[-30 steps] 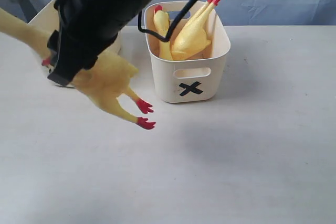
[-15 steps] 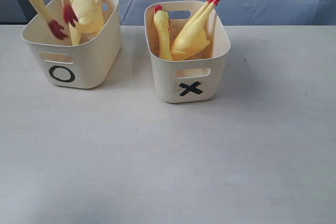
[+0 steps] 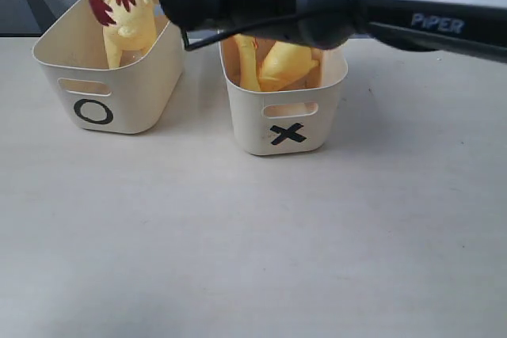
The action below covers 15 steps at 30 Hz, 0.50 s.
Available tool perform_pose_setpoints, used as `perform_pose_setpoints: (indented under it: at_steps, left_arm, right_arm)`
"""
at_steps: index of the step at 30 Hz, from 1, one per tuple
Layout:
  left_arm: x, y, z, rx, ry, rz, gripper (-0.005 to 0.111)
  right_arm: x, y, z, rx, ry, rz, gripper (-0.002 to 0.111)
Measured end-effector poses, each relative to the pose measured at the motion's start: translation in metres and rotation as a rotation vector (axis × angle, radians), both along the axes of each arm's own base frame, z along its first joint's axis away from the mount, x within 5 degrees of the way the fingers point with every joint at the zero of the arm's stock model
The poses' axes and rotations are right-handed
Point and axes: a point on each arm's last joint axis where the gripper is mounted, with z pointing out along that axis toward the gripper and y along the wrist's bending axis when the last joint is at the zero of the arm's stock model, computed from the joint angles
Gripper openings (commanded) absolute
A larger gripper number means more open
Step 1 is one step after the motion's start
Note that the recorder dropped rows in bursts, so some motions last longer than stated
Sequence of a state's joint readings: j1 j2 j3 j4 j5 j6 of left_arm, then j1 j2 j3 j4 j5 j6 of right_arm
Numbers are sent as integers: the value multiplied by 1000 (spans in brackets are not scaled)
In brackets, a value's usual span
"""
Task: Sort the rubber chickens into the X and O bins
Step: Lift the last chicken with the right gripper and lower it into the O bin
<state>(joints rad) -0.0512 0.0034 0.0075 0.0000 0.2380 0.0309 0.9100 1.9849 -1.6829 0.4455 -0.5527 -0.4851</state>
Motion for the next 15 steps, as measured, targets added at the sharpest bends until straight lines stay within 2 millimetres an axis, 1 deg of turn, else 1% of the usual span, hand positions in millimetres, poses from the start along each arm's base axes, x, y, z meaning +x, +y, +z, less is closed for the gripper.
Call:
perform_pose_setpoints:
  at_steps: [1,2,3,4,5,6,8,9,11,15]
  left_arm:
    - [0,0,0,0,0,0,0]
    - [0,0,0,0,0,0,0]
    - [0,0,0,0,0,0,0]
    - [0,0,0,0,0,0,0]
    - [0,0,0,0,0,0,0]
    - [0,0,0,0,0,0,0]
    - [0,0,0,0,0,0,0]
    - [0,0,0,0,0,0,0]
    - [0,0,0,0,0,0,0]
    - [0,0,0,0,0,0,0]
  right_arm:
    - [3,2,-6,5,-1,-9,-1]
    - [8,6,-20,14,-8,-30,-1]
    - [10,8,-27,14,-8,-39,-1]
    - [14,12,-39,10,-2,-49,-1]
    - [18,16,-46,12,0,-53,-1]
    - [20,18,-49,13,-2,-55,-1]
    - [25,24,-48,34,-16,-57,-1]
    - [27,26,-43,53,-31,-58,-1]
    - [28,28,-36,75,-31,-55,-1]
    - [29,28,-30,94,-28,-57,-1]
